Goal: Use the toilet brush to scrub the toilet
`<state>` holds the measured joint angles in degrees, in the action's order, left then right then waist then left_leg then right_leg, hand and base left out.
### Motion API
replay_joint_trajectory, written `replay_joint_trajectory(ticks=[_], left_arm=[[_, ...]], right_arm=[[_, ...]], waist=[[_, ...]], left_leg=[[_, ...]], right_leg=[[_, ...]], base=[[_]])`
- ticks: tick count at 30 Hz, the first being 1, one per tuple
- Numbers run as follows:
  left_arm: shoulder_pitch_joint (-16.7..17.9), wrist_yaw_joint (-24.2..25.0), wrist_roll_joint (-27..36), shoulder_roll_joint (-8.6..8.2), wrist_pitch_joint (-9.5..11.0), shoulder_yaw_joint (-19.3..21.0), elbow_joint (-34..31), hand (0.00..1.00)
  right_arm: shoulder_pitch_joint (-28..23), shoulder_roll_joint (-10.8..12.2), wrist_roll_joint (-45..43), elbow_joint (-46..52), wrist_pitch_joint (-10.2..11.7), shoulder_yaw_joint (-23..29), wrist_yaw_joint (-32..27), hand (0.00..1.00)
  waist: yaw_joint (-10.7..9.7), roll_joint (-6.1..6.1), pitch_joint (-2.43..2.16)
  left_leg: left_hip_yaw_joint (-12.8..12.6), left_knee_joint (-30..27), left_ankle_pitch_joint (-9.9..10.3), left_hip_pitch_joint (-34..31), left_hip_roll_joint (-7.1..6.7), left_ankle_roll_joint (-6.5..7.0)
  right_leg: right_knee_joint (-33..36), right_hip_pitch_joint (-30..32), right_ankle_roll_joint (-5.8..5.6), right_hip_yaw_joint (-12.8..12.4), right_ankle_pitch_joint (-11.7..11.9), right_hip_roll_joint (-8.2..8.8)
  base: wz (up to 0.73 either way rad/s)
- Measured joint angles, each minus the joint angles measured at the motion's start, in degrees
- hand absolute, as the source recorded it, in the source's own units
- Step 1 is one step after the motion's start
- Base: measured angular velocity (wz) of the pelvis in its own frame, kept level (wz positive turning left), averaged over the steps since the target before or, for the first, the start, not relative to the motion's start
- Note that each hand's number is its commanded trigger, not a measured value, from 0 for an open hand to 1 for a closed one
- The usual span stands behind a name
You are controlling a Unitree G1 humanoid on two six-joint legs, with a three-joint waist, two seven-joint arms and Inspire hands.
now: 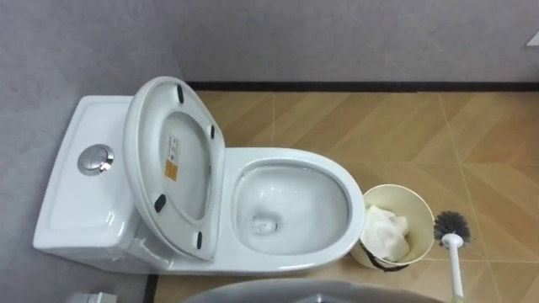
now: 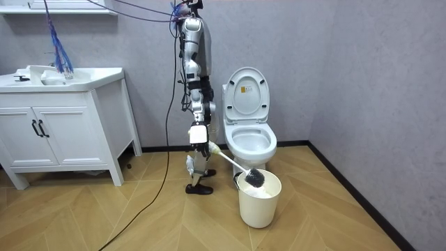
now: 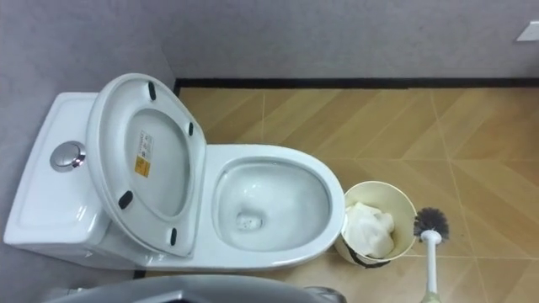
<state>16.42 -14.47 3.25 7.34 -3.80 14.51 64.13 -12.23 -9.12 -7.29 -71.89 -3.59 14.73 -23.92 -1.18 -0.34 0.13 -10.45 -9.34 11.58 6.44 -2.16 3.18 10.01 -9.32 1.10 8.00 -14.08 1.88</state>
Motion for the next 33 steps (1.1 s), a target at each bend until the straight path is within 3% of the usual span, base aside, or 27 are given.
replay_joint_trajectory(ticks=[8, 12, 22, 33], left_arm=[[-0.2, 0.0, -1.9, 0.01, -0.2, -0.1, 0.0, 0.0], [-0.9, 0.3, -6.2, 0.09, -0.2, -0.1, 0.0, 0.0], [-1.4, 1.6, -9.5, 0.21, -0.1, -1.8, 0.0, 0.0], [-1.5, 2.9, -10.9, 0.19, -1.0, -3.0, -0.7, 0.0]], right_arm=[[1.1, 0.0, -0.8, 0.9, -0.7, -1.9, 0.3, 0.0], [2.6, 0.0, -3.6, 2.1, -0.7, -2.4, 0.3, 0.0], [8.4, 0.0, -4.3, 5.9, 1.8, -8.1, 1.8, 0.0], [6.5, 0.4, -1.7, 5.2, 2.3, -12.5, 4.9, 0.0]], waist=[[0.1, -0.43, -0.03], [1.0, -0.64, -0.05], [3.4, -1.07, -0.11], [3.3, -0.75, 0.11]], left_leg=[[0.0, -0.1, 0.0, -0.2, -0.03, 0.03], [-0.1, 0.0, 0.0, -0.3, 0.0, 0.03], [0.8, -0.2, 0.0, -0.9, -0.09, 0.0], [2.4, -0.5, 0.0, -1.9, -0.36, 0.0]], right_leg=[[-0.2, 0.2, -0.01, 0.1, 0.0, 0.08], [-0.3, 0.4, -0.01, 0.0, 0.0, 0.04], [-0.4, 0.2, -0.01, 1.4, 0.0, 0.14], [-0.4, 0.2, -0.03, 3.2, 0.0, 0.38]], base=[[0.0], [0.0], [0.06], [0.08]])
